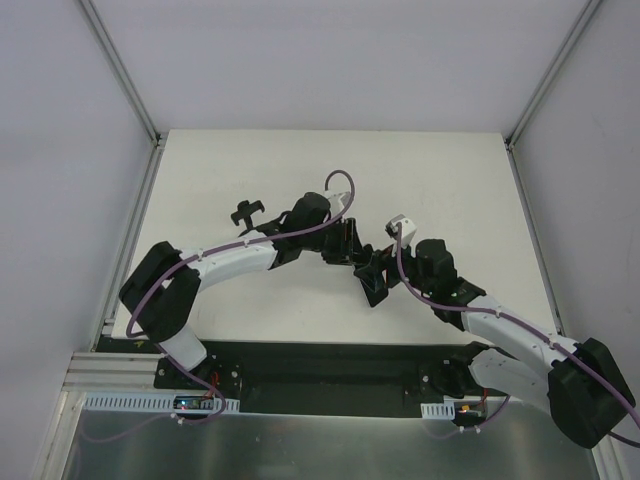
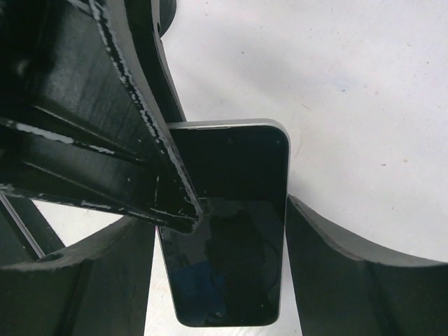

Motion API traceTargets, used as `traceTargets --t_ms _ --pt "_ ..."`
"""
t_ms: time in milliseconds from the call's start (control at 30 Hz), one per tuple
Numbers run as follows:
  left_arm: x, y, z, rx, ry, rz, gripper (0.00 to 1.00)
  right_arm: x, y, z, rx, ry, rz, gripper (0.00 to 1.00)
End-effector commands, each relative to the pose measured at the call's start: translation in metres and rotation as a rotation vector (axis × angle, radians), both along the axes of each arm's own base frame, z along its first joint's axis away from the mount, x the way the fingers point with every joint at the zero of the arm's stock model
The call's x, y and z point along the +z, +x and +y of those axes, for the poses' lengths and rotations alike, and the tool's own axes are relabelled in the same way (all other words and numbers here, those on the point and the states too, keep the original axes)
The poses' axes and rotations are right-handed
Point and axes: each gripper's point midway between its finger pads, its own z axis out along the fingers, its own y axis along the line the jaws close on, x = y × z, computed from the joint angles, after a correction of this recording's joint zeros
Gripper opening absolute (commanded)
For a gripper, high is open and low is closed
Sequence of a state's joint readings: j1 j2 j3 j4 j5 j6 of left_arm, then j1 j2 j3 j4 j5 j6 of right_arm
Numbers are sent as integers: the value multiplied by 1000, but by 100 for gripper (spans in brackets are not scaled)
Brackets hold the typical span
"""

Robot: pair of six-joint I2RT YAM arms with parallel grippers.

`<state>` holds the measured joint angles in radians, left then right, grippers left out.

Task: Place the phone on the phone stand

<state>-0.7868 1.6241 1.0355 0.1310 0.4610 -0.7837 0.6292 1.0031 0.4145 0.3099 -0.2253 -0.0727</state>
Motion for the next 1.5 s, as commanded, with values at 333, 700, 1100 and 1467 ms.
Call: traceTargets --t_ms 333,700,1100,1467 --pt "22 -5 -2 -53 -8 -117 0 34 6 12 35 69 -108 13" --pt "71 3 52 116 90 -313 0 44 0 2 -5 93 -154 96" --pt "152 -21 141 208 125 -603 0 51 23 8 -75 84 -118 96" --pt "193 -58 212 200 226 -732 0 203 30 135 379 277 -369 99"
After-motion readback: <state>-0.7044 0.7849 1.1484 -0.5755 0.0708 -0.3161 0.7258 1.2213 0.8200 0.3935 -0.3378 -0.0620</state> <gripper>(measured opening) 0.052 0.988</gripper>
